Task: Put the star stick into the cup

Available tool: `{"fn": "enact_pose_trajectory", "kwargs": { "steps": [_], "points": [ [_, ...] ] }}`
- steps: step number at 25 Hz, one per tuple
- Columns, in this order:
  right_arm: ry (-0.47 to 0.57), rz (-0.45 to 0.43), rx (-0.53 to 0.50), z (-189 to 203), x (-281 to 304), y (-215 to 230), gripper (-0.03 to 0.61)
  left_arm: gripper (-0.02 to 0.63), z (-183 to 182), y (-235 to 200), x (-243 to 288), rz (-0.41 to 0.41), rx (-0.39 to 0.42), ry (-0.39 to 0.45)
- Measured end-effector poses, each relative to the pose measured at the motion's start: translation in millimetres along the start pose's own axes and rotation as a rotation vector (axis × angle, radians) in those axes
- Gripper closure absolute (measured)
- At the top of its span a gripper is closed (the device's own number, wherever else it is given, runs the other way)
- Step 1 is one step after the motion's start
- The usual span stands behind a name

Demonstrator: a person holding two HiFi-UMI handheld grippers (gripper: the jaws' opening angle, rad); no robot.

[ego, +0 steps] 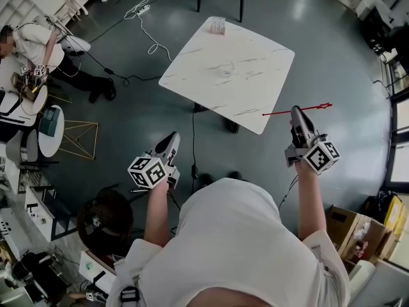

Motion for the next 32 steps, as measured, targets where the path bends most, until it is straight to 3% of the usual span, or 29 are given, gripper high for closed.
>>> {"fn": "enact_pose_trajectory", "kwargs": {
  "steps": [20,32],
  "points": [
    [-0.009,0.055,-0.002,37,13,-33,0.548,0.600,4,-44,-27,0.032,-0.015,-0.030],
    [-0.017,0.016,0.025,44,49,-4,0.548,0.600,-2,-61,-2,0.008,-0.026,-0.043]
  ]
}}
Point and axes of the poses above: the fingertips, and each gripper's own axes: x forward along the fingers, y to its right, z out of its underside, the point moved 3 cm from there along -x, backward along the fingers, and after that the axes turned 7 degrees about x, right-handed, at the moved point
